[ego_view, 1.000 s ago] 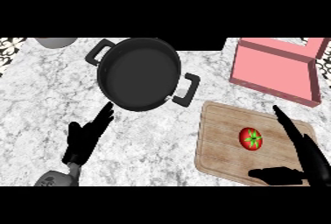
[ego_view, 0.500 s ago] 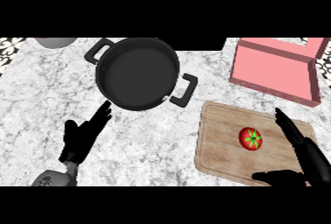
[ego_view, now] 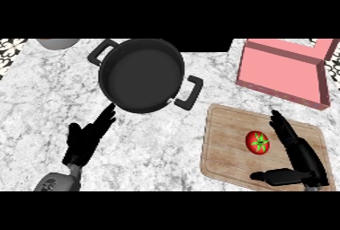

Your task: Pick the tomato from the cutting board and place it in the pot

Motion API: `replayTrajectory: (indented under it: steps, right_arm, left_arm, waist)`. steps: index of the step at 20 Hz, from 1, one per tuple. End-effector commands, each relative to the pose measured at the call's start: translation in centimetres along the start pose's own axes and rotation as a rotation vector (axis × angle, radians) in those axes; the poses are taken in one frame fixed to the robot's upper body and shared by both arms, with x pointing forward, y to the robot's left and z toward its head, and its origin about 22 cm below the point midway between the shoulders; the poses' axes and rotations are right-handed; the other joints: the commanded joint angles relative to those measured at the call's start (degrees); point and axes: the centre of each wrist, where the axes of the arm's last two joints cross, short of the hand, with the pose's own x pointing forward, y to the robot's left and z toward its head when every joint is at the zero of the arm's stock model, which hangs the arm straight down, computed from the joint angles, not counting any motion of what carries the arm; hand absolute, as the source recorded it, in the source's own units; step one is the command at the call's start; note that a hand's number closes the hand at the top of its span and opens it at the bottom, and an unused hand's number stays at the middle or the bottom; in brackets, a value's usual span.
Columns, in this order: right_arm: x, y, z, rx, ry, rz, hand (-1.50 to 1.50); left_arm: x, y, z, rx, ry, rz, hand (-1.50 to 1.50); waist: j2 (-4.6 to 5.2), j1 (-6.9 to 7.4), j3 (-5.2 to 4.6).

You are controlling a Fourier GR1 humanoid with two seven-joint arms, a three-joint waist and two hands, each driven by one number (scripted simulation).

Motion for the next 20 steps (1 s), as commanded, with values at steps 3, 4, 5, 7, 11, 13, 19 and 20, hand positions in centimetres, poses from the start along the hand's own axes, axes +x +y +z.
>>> replayTrajectory:
  steps: [3, 4, 5, 7, 11, 13, 19, 20]
  right_arm:
    - [-3.8, 0.7, -0.9, 0.028, 0.012, -0.096, -1.50]
    - [-2.8, 0.7, -2.6, 0.027, 0.011, -0.105, -1.50]
    - [-2.9, 2.9, -2.1, 0.020, 0.013, -0.096, -1.50]
    - [-5.4, 3.0, -1.4, 0.041, 0.003, -0.062, 1.50]
    - [-4.2, 2.9, -4.3, 0.066, -0.054, 0.026, 1.50]
    - [-5.7, 3.5, -2.7, 0.050, -0.056, -0.035, 1.50]
    - [-6.9, 3.4, -3.1, 0.052, -0.088, -0.112, 1.50]
    - [-6.8, 5.3, -3.9, 0.065, -0.085, -0.121, 1.50]
  left_arm:
    - [1.7, 1.1, 0.0, 0.002, 0.000, 0.011, 0.00]
    - [0.2, -0.8, -0.6, -0.022, 0.015, 0.000, 0.00]
    - [1.6, 0.3, 0.8, 0.012, 0.013, 0.001, 0.00]
    - [-0.5, -0.9, 0.0, 0.000, -0.005, 0.007, 0.00]
    - [1.3, -0.4, 0.7, -0.007, 0.008, -0.013, 0.00]
    - [1.3, -1.2, 1.4, -0.002, 0.000, -0.011, 0.00]
    - [0.7, -0.3, 0.5, -0.018, 0.010, -0.010, 0.00]
    - [0.7, 0.0, 0.2, -0.008, 0.004, -0.003, 0.00]
  waist:
    - [0.12, 0.18, -0.11]
    - [0.15, 0.10, -0.12]
    - [0.08, 0.18, -0.12]
    - [0.17, 0.11, -0.12]
    - [0.15, 0.40, -0.11]
    - [0.11, 0.52, -0.08]
    - [0.29, 0.52, -0.08]
    - [0.39, 0.79, -0.07]
